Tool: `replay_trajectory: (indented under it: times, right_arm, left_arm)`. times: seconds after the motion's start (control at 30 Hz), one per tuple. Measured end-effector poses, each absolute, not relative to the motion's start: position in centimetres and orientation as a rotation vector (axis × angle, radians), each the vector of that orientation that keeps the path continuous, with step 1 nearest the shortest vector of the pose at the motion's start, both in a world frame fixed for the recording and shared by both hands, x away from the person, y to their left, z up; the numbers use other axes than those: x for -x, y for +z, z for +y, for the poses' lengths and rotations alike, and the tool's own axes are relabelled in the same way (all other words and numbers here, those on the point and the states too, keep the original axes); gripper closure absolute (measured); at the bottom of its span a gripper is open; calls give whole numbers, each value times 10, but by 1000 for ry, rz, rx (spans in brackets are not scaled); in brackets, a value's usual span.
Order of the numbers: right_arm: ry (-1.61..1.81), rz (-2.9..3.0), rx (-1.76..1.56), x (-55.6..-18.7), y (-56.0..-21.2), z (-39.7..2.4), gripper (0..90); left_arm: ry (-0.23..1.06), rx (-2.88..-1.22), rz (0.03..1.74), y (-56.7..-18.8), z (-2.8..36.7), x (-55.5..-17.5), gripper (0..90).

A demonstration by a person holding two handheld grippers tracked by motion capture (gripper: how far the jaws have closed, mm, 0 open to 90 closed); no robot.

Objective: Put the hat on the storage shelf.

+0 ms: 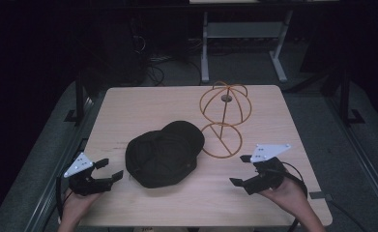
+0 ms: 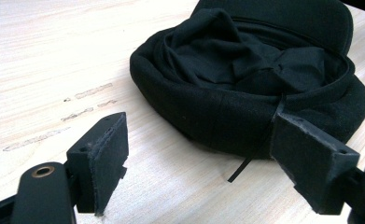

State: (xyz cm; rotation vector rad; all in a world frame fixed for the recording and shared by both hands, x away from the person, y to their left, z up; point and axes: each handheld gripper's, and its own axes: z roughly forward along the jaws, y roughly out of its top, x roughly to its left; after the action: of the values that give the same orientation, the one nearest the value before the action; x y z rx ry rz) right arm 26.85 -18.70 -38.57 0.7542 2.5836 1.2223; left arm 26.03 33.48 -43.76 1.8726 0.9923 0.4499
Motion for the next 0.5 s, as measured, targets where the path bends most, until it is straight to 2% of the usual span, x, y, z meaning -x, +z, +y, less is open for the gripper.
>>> replay_trajectory:
  times: [0.5]
  right_arm:
    - [1186, 2705, -565, -298, -377, -120, 194]
  left_arm:
    - [435, -1860, 999, -437, 334, -261, 192]
